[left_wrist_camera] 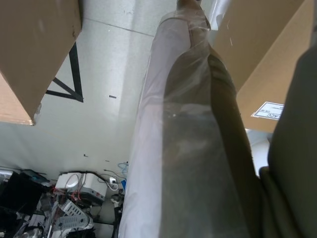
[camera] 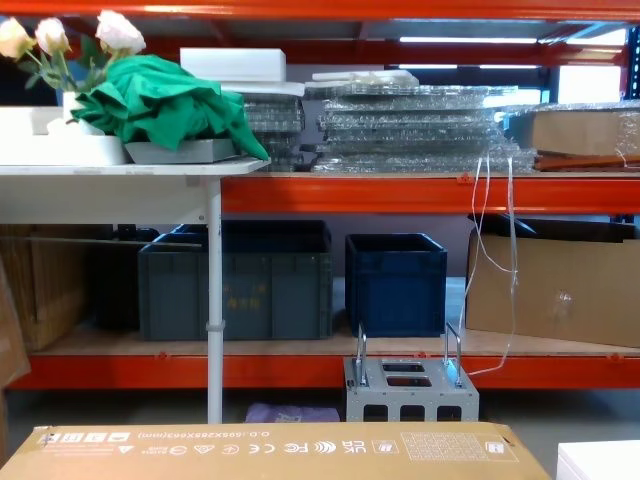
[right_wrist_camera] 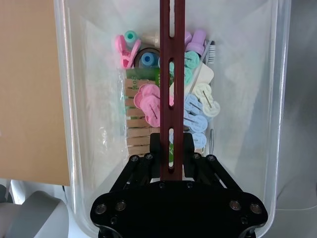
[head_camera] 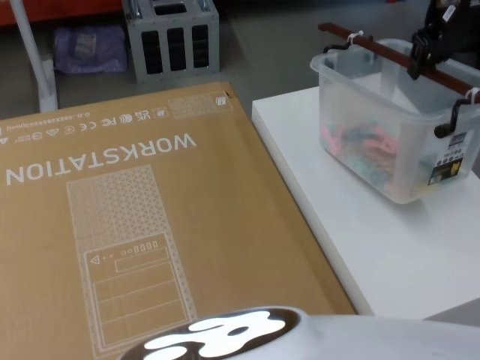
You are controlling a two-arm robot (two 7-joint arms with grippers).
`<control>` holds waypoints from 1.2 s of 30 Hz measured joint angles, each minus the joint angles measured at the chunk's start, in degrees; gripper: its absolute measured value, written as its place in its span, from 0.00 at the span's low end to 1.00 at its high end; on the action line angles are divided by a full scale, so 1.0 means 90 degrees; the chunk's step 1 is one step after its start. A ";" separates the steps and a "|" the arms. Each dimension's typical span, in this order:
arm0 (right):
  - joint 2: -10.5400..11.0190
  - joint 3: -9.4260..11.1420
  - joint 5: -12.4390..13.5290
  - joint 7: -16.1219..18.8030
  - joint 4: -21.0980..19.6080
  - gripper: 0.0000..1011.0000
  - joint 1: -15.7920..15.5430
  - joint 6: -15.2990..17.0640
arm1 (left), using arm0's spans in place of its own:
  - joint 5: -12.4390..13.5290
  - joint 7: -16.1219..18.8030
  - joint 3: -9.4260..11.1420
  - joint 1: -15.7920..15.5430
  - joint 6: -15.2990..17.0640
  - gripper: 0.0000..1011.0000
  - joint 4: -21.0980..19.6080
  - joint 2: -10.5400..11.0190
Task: Use one hand to grasp the basket and place it at the designated location.
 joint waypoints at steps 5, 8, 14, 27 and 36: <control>-0.0057 -0.0081 0.0002 0.0044 0.0087 0.24 0.0047 -0.0066 | 0.0000 0.0000 0.0000 0.0000 0.0000 0.00 0.0000 0.0000; -0.0071 -0.0121 0.0007 0.0057 0.0114 0.24 0.0071 -0.0085 | 0.0000 0.0000 0.0000 0.0000 0.0000 0.00 0.0000 0.0000; -0.0156 -0.0230 0.0012 0.0102 0.0217 0.24 0.0095 -0.0132 | 0.0000 0.0000 0.0000 0.0000 0.0000 0.00 0.0001 0.0000; -0.0198 -0.0353 0.0068 0.0103 0.0288 0.24 0.0102 -0.0152 | 0.0000 0.0000 0.0000 0.0000 0.0000 0.00 0.0000 0.0000; -0.0209 -0.0409 0.0082 0.0101 0.0307 0.24 0.0118 -0.0167 | 0.0000 0.0000 0.0000 0.0000 0.0000 0.00 0.0000 0.0000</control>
